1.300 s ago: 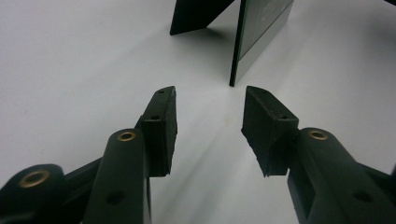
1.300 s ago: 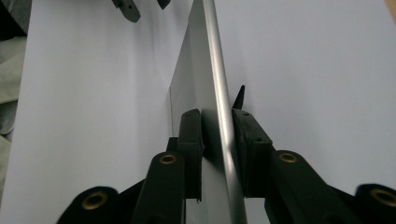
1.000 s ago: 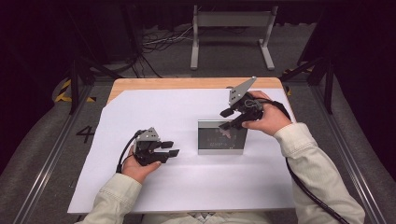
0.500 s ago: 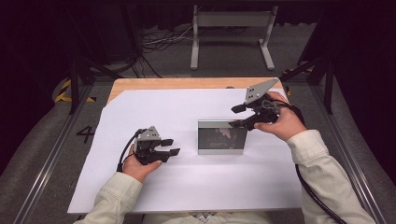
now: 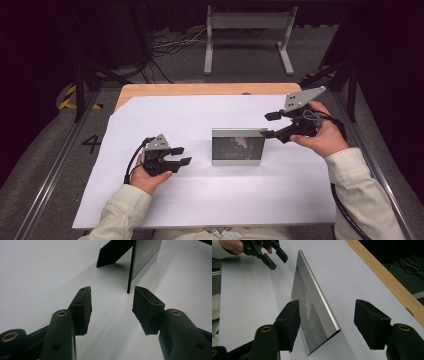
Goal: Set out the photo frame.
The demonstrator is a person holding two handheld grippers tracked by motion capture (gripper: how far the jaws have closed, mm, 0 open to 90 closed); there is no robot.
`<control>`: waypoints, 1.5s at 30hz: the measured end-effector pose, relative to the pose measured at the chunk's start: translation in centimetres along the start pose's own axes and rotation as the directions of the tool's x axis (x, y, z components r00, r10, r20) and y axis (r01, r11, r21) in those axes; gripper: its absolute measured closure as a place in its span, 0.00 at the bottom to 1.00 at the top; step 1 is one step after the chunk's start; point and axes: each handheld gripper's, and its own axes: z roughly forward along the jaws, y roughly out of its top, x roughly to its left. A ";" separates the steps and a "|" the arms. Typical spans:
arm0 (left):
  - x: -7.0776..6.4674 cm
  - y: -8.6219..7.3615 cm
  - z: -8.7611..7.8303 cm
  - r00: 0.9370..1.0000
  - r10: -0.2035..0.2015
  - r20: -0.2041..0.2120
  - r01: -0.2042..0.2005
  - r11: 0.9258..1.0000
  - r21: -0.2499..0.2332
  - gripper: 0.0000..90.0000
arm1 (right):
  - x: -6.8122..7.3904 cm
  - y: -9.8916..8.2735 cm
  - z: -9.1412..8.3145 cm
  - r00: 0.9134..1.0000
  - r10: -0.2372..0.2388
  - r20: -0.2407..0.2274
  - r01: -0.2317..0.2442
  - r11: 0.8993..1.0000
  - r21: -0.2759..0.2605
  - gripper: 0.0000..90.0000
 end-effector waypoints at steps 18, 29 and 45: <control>0.4 -0.2 -0.2 1.000 -0.014 -0.016 0.014 1.000 -0.013 0.55 | -0.7 -3.0 -1.9 0.994 0.094 0.054 -0.093 0.996 -0.019 0.42; 0.5 -0.2 -0.1 1.000 -0.017 -0.016 0.016 1.000 -0.009 0.55 | -1.1 -5.4 -2.2 0.988 0.137 0.073 -0.137 0.991 -0.006 0.41; 0.7 -0.3 -0.2 0.999 -0.031 -0.013 0.030 0.999 -0.011 0.55 | -1.3 -8.8 -1.4 0.976 0.200 0.088 -0.201 0.979 0.011 0.41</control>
